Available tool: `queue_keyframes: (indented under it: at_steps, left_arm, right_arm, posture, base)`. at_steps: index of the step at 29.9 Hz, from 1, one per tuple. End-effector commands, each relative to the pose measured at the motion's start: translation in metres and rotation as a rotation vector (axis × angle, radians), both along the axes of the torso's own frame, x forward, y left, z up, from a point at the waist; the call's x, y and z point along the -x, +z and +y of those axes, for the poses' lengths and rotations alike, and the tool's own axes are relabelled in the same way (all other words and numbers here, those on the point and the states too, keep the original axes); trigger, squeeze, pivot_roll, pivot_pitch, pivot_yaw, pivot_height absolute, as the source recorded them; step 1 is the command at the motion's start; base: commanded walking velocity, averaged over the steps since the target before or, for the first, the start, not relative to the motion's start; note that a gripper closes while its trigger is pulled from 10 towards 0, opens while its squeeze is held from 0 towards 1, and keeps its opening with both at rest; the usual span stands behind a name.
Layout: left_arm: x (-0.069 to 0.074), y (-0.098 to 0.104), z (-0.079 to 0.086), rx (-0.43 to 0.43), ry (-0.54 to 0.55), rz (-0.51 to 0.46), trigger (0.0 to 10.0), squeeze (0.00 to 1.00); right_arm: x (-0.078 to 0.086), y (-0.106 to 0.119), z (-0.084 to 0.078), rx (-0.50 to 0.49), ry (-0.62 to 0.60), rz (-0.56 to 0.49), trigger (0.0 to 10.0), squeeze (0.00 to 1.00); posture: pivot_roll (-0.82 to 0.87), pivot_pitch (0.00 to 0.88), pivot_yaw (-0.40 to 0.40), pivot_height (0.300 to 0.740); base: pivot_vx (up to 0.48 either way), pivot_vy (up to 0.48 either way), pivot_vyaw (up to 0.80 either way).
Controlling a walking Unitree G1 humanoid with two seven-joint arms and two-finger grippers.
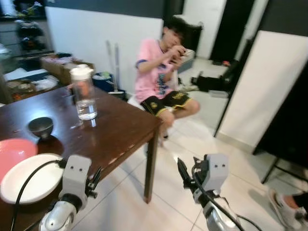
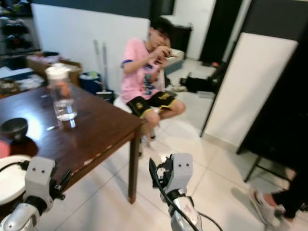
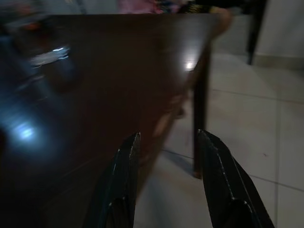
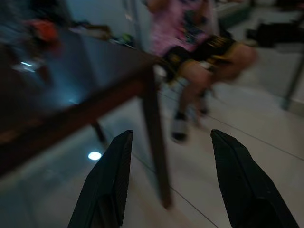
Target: Setting the table
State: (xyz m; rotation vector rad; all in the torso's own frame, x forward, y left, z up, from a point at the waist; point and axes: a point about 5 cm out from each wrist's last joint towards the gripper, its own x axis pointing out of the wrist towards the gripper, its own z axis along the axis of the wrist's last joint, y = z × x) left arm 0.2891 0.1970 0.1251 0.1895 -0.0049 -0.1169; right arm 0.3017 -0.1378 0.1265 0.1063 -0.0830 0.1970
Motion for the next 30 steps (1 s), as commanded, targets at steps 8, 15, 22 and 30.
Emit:
queue_keyframes:
  at_steps: [8, 15, 22, 30]
  left_arm:
    - [0.021, -0.072, 0.02, -0.087, 0.041, 0.247, 10.0, 0.0]
    - [0.052, -0.125, 0.041, -0.121, 0.134, 0.458, 10.0, 0.0]
    - [0.066, -0.144, 0.051, -0.105, 0.183, 0.527, 10.0, 0.0]
    - [0.06, -0.142, 0.049, -0.099, 0.172, 0.502, 10.0, 0.0]
  right_arm:
    - [0.024, -0.076, -0.017, 0.144, 0.022, 0.252, 10.0, 0.0]
    - [0.064, -0.144, -0.039, 0.219, -0.017, 0.537, 10.0, 0.0]
    - [0.077, -0.161, -0.045, 0.168, -0.064, 0.61, 10.0, 0.0]
    - [0.069, -0.158, -0.039, 0.115, -0.081, 0.582, 10.0, 0.0]
  posture:
    - [0.0, 0.014, 0.035, 0.74]
    - [0.0, 0.019, 0.036, 0.74]
    - [0.0, 0.026, 0.039, 0.74]
    - [0.0, 0.027, 0.043, 0.74]
  base:
    - [0.0, 0.0, -0.79]
    - [0.0, 0.0, -0.78]
    - [0.0, 0.0, -0.78]
    - [0.0, 0.0, -0.78]
